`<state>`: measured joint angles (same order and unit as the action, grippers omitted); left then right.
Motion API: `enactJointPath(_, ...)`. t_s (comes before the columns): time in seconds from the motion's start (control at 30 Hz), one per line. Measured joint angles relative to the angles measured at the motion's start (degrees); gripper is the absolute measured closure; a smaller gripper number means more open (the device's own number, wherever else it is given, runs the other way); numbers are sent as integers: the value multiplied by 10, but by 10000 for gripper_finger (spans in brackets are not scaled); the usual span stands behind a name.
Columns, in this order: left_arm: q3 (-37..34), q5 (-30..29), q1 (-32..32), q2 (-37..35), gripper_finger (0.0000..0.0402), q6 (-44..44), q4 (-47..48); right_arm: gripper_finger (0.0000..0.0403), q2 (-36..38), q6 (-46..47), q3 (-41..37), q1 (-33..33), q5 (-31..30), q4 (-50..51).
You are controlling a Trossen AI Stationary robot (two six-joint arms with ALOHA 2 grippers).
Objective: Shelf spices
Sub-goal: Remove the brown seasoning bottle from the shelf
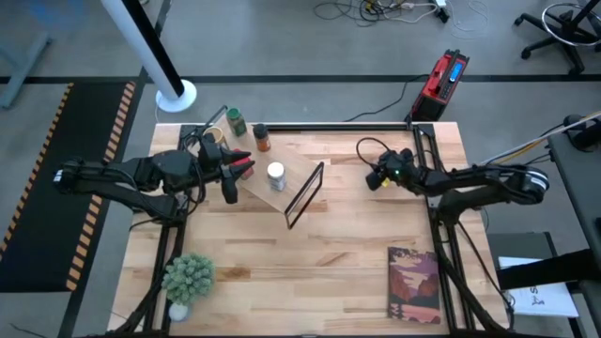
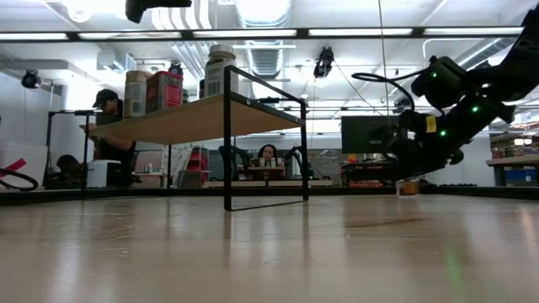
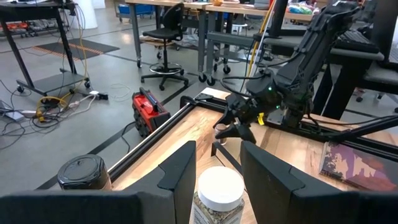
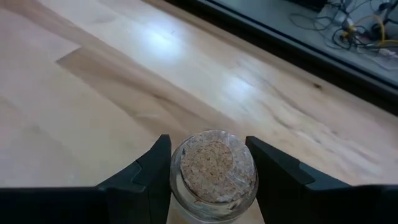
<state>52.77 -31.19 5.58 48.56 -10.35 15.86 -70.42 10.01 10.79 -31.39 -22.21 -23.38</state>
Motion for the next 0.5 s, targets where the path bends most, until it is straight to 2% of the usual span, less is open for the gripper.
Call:
enactJointPath(0.17, 0, -9, 0, 1, 287, 0, 0, 228, -27, -13, 1, -18, 1, -32)
enactJointPath(0.5, 0, -9, 0, 1, 287, 0, 0, 199, -20, -32, -2, -20, 13, -20)
